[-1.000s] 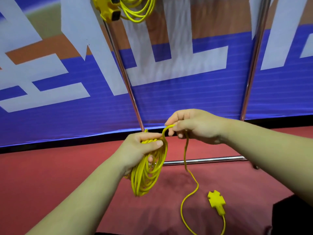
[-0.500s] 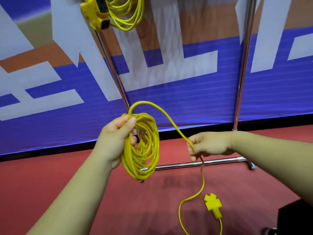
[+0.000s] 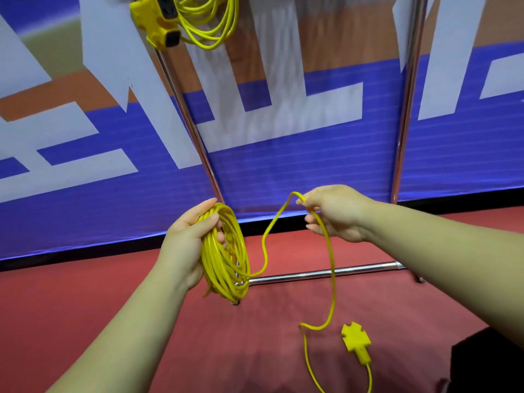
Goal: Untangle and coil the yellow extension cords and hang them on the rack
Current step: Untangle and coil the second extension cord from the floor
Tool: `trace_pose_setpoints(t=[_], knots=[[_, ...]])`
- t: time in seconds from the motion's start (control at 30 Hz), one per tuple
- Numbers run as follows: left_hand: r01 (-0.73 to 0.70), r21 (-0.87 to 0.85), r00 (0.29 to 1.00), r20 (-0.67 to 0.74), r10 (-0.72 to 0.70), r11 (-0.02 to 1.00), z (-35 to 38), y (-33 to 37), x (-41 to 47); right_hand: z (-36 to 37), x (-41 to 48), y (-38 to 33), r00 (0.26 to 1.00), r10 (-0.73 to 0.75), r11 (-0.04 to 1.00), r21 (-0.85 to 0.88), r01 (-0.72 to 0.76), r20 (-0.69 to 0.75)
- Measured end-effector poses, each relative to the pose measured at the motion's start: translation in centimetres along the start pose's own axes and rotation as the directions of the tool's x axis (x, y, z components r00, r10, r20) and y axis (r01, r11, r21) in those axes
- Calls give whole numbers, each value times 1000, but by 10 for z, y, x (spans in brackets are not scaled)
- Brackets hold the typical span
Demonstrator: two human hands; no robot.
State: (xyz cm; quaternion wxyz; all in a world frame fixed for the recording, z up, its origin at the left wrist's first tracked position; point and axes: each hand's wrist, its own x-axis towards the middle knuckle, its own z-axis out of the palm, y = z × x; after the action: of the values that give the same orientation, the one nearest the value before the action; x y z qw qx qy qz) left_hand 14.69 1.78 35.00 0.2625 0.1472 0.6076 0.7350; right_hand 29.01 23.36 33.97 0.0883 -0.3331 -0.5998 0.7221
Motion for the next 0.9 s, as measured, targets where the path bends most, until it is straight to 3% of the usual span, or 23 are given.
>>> trace_pose_setpoints(t=[0.17, 0.27, 0.4, 0.73, 0.9], knots=[[53, -77, 994, 104, -45, 996, 13, -2, -5, 15, -5, -6, 968, -248, 957, -145, 251, 37], [88, -150, 990, 126, -70, 985, 23, -3, -9, 25, -13, -9, 901, -419, 862, -261, 433, 112], [128, -201, 990, 92, -111, 971, 30, -4, -8, 38, -26, -14, 822, -540, 767, -299, 568, 178], [138, -272, 990, 66, -125, 952, 37, -4, -3, 50, -36, -7, 734, -594, 641, -356, 679, 329], [-64, -358, 996, -87, 35, 931, 29, 21, 6, 44, -31, 8, 752, -460, 822, -95, 562, 472]])
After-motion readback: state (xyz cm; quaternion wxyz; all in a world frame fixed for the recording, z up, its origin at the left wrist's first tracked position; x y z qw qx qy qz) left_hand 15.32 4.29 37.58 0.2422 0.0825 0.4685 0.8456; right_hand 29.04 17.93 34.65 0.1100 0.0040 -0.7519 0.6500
